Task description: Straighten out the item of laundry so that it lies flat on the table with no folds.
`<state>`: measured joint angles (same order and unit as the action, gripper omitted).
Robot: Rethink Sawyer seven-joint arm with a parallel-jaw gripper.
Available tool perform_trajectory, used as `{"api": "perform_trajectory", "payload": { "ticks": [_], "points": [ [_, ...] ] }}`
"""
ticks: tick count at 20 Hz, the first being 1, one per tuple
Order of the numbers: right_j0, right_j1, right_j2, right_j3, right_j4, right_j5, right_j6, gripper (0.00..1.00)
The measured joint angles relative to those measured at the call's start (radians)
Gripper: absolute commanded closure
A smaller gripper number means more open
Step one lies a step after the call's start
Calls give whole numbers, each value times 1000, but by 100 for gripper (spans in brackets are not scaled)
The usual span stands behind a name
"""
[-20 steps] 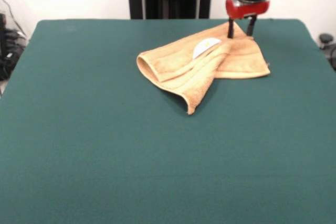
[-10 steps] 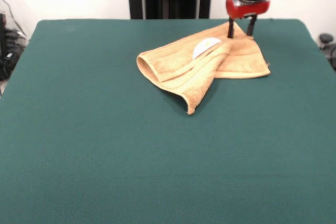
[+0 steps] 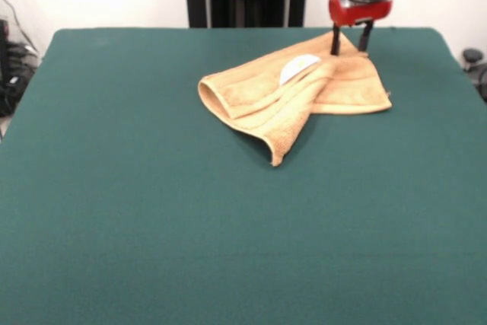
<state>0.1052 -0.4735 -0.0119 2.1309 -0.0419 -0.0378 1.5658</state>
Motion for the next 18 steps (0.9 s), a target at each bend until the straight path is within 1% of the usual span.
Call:
{"api": "perform_trajectory", "payload": {
  "ticks": [9, 10, 18],
  "points": [
    [-5, 1, 2, 3, -5, -9, 0, 0],
    [-5, 1, 0, 3, -11, -16, 0, 100],
    [-11, 2, -7, 4, -20, -29, 0, 100]
  ]
}}
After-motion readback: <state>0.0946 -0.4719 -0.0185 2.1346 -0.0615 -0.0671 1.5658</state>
